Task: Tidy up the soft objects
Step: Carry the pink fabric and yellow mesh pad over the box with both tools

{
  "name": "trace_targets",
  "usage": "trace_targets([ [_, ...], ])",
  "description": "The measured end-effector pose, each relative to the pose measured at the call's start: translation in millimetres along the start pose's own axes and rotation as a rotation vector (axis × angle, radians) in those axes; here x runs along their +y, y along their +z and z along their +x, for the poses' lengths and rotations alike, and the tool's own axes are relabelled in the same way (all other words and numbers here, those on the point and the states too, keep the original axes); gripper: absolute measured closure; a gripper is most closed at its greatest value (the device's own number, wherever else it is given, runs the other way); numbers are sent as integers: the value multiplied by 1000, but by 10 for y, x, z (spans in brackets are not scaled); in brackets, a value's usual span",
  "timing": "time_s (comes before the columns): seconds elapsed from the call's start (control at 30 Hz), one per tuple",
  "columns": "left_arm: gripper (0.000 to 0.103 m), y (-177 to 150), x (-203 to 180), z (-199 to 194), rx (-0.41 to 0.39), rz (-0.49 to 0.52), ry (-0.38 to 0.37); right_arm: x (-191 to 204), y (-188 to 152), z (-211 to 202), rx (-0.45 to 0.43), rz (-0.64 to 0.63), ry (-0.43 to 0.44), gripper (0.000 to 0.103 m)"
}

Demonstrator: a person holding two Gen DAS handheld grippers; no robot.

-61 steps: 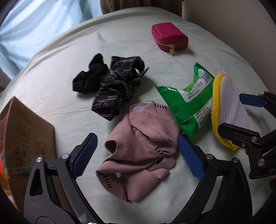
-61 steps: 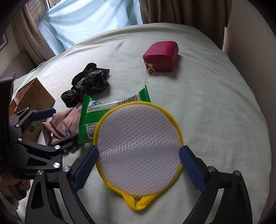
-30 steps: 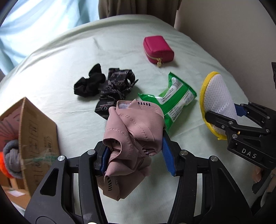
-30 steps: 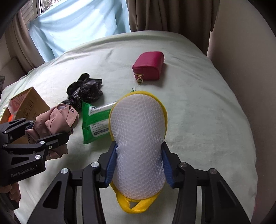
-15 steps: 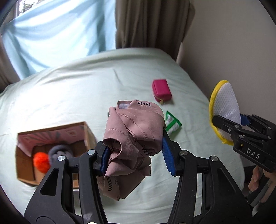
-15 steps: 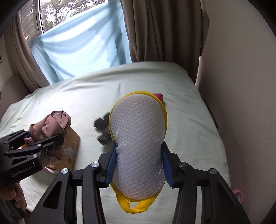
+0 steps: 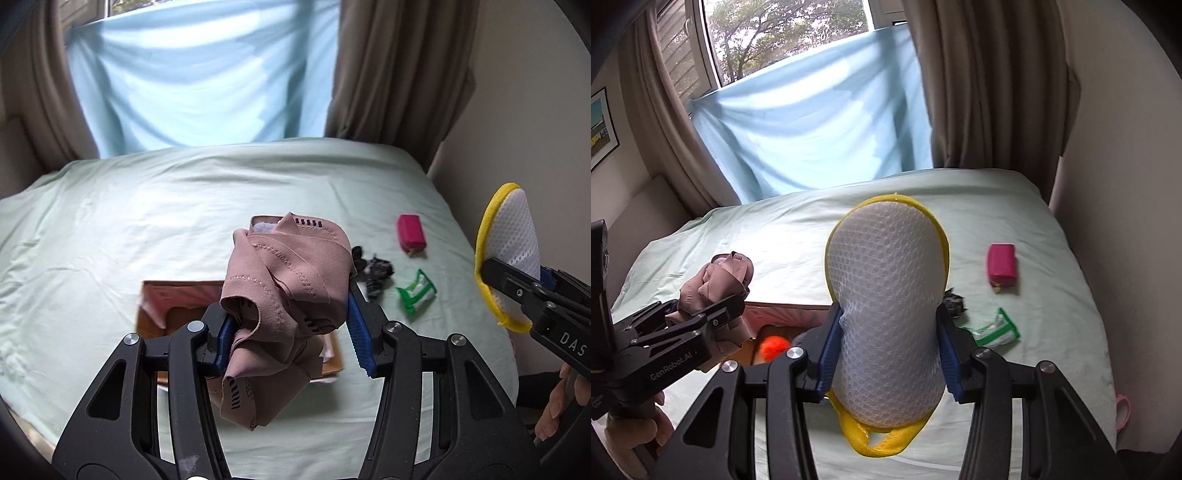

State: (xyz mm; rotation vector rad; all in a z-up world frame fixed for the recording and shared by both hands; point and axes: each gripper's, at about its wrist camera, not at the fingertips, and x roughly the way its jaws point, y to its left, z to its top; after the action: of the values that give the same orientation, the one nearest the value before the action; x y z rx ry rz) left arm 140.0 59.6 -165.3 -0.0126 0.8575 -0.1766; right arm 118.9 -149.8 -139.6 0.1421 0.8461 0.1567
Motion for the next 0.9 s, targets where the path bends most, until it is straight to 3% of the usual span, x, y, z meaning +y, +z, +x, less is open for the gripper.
trace_targets([
  [0.23, 55, -36, 837, 78, 57, -28, 25, 686, 67, 477, 80, 6, 25, 59],
  [0.47, 55, -179, 1476, 475, 126, -14, 85, 1147, -49, 1039, 183, 11, 44, 59],
  [0.67, 55, -399, 1735, 946, 234, -39, 111, 1253, -175, 1546, 305, 69, 53, 59],
  [0.9, 55, -519, 1712, 1382, 363, -62, 104, 1119, -312, 2186, 503, 176, 54, 59],
])
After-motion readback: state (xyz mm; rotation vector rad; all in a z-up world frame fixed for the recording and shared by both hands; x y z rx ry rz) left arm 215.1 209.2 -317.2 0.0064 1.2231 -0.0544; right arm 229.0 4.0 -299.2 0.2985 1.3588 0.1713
